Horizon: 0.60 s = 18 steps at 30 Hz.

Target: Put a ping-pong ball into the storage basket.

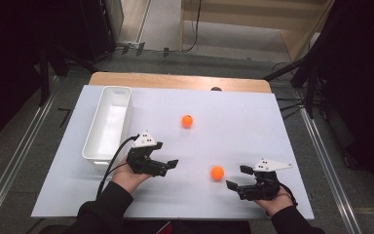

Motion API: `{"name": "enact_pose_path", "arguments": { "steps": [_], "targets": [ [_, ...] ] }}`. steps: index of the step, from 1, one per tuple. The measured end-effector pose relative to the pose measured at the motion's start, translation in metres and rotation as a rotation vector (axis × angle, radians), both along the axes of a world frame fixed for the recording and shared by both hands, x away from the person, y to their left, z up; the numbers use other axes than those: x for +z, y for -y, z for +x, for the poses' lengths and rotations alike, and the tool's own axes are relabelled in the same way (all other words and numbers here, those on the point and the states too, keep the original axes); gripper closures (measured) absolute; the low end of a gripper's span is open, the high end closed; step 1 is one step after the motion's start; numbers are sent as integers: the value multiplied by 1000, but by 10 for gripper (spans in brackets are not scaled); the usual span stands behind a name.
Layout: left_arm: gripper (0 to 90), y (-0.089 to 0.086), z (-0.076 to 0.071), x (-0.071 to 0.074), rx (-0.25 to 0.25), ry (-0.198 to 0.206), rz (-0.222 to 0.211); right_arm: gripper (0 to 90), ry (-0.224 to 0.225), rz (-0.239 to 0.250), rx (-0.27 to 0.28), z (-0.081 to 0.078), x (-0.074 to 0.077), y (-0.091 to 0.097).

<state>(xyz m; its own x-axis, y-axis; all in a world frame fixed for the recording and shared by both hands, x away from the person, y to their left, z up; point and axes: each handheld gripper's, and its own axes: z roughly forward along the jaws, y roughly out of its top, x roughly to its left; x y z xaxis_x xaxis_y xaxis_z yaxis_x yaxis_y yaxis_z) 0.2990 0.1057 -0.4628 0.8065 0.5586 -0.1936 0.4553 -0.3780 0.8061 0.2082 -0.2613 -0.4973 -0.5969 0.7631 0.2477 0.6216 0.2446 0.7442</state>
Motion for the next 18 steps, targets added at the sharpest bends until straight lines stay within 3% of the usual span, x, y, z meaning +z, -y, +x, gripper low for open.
{"name": "enact_pose_path", "arguments": {
  "steps": [2,5,9,18],
  "targets": [
    [0,2,2,1,0,5,-11,143,-3,-1,-1,0,0,0],
    [0,3,6,2,13,4,-33,144,-6,2,-1,-1,0,1],
    [0,5,12,1,27,17,3,143,-4,1,0,-1,0,1],
    [0,12,28,2,48,16,11,144,-5,7,-1,-1,0,0]
  ]
}}
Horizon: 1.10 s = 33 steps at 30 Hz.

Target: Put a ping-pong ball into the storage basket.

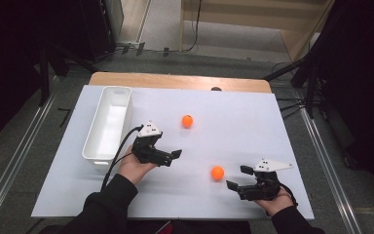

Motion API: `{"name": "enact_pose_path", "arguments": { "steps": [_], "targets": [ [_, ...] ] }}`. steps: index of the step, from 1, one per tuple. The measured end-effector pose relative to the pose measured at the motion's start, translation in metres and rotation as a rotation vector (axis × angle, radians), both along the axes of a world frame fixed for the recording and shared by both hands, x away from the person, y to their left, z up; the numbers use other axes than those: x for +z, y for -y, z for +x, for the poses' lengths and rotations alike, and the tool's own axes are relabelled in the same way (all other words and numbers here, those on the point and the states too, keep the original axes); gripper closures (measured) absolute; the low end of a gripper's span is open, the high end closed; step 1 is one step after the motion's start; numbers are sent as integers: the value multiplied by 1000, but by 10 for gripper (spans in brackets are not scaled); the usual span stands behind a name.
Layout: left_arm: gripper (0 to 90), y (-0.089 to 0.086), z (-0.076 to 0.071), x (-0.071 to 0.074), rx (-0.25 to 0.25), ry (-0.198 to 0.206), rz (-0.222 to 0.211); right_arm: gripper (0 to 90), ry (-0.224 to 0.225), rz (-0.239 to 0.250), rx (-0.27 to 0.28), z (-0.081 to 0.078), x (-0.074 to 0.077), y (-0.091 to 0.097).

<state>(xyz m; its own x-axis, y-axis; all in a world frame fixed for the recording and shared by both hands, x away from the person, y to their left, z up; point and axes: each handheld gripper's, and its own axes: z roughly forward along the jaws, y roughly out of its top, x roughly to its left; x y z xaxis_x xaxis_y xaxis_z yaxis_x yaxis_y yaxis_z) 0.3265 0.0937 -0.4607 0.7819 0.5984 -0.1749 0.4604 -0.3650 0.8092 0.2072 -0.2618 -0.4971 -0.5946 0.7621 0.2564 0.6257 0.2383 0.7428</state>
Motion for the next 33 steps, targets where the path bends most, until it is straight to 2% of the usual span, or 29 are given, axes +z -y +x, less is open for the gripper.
{"name": "enact_pose_path", "arguments": {
  "steps": [4,7,12,19,24,29,33],
  "targets": [
    [0,3,6,0,8,0,17,143,6,-4,3,1,0,0],
    [0,5,10,0,16,3,13,143,1,0,1,1,0,-1],
    [1,10,16,-2,10,2,41,144,-1,0,-2,1,0,0],
    [1,16,22,-4,12,2,44,144,5,7,-4,1,-1,1],
    [1,16,27,-4,23,1,25,143,-1,5,-3,0,0,0],
    [1,18,29,-3,29,16,36,144,2,3,-3,1,-1,0],
    [1,20,33,-4,29,10,40,143,-3,8,-4,1,-1,0]
  ]
}}
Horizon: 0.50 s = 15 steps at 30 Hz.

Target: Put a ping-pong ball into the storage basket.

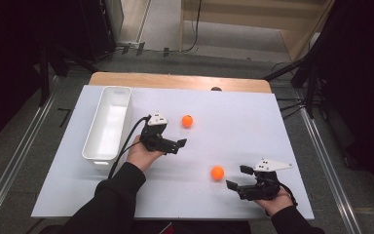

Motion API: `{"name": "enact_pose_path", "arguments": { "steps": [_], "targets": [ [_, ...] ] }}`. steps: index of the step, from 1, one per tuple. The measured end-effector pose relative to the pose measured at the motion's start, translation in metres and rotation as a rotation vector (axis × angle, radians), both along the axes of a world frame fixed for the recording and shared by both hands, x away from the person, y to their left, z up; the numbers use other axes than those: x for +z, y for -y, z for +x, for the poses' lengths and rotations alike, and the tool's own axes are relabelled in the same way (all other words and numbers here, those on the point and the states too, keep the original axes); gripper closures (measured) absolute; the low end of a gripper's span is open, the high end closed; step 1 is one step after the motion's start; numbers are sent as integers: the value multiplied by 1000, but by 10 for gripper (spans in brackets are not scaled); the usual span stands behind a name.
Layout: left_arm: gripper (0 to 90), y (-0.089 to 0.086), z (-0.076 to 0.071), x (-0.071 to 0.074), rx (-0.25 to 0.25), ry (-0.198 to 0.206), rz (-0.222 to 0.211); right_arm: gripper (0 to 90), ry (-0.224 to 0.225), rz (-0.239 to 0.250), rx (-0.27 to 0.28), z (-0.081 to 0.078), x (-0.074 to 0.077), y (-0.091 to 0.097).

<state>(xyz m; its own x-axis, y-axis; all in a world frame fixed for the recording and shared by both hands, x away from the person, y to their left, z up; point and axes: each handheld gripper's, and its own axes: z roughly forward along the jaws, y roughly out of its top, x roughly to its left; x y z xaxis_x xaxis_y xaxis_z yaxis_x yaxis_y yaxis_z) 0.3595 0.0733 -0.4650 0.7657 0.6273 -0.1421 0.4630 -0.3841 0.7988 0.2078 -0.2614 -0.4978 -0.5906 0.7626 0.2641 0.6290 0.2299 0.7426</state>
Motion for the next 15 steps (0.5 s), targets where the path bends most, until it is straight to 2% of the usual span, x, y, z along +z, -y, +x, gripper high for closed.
{"name": "enact_pose_path", "arguments": {
  "steps": [12,15],
  "targets": [
    [2,10,15,-2,-2,6,10,144,12,-1,12,0,0,-1],
    [2,14,18,-2,-5,10,0,144,11,0,13,0,0,-1]
  ]
}}
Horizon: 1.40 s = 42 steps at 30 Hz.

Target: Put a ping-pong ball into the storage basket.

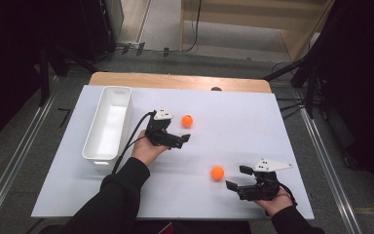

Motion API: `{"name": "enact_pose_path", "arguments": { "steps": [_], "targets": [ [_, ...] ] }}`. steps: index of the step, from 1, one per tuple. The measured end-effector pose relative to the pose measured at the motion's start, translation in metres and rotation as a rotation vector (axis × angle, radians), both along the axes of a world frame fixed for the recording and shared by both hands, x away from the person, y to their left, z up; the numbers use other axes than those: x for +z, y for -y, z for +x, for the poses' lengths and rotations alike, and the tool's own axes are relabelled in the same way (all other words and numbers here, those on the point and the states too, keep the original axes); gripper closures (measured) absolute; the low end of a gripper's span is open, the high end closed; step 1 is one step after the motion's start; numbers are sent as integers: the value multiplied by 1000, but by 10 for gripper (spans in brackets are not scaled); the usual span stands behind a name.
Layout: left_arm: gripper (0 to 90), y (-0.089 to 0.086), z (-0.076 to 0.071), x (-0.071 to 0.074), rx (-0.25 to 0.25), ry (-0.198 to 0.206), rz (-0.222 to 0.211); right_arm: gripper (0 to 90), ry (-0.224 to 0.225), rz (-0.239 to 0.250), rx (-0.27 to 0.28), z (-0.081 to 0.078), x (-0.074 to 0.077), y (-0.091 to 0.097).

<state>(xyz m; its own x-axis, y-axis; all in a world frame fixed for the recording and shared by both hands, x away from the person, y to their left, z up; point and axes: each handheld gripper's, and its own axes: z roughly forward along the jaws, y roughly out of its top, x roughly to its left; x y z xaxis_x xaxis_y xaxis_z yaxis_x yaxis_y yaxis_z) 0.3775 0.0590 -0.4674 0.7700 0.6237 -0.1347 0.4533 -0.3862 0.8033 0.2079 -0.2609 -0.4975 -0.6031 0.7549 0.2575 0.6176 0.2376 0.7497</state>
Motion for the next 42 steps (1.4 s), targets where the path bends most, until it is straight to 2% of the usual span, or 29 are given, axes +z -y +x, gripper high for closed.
{"name": "enact_pose_path", "arguments": {
  "steps": [3,5,15,18,24,28,30,38,42],
  "targets": [
    [9,4,3,0,8,3,6,143,-2,4,0,0,0,0],
    [16,6,5,1,17,19,10,143,-1,7,0,0,0,0],
    [35,11,20,-1,46,-1,2,144,-4,13,-3,0,1,0],
    [35,13,25,0,38,-13,1,143,-3,11,-2,1,1,0],
    [35,18,32,4,44,-2,11,143,-4,15,-3,1,1,0],
    [35,22,38,6,57,1,-4,144,-8,8,-2,1,1,-1],
    [35,23,42,5,55,-28,-26,144,-8,11,1,1,1,-1],
    [35,32,54,1,60,-7,29,144,-7,14,5,1,1,0],
    [35,34,60,-3,69,-15,17,144,-7,13,3,1,1,-1]
  ]
}}
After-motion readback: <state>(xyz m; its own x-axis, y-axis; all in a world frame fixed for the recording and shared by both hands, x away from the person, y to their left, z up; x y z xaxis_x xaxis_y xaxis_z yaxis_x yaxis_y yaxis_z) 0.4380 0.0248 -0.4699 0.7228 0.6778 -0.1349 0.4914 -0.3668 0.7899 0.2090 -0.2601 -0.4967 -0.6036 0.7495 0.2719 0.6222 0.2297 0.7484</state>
